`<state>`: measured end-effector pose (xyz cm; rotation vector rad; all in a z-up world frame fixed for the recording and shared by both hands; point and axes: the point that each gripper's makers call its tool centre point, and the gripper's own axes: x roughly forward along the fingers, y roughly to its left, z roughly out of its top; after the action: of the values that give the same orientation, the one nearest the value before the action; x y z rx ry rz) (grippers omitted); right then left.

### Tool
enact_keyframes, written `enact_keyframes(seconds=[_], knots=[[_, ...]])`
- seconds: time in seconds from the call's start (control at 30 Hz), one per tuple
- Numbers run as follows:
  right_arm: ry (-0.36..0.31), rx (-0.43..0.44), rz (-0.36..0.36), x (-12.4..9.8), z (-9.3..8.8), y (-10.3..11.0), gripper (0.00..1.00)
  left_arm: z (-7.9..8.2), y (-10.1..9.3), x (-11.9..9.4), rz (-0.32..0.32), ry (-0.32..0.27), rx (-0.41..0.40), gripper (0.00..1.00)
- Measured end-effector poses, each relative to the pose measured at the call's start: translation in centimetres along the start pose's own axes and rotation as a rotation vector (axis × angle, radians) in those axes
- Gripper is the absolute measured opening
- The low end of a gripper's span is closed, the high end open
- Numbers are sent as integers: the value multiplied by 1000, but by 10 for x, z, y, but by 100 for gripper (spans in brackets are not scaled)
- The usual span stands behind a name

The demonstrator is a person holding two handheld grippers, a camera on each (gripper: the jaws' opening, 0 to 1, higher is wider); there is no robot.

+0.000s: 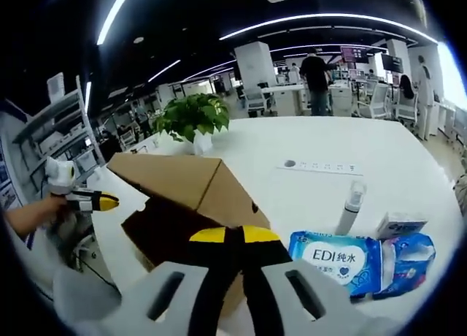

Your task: Operate the shoe box by opening the lid, removing the specified soft item, and placing it in the target area until the item is outside and the box remains undamaged.

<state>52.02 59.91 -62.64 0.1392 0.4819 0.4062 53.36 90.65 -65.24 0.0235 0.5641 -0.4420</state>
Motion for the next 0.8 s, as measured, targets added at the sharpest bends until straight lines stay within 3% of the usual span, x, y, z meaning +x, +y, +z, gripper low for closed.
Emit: enact_keyframes(seconds=[0.37,0.5,0.8], knots=[[11,-54,29,-2,-16,8,9,21,-15,-8,-23,-59,56,17],[28,-132,39,-3,-24,11,10,23,-20,-10,-42,-74,97,17],[31,-234,78,-3,-34,20,18,13,-27,-9,-62,-54,177,19]])
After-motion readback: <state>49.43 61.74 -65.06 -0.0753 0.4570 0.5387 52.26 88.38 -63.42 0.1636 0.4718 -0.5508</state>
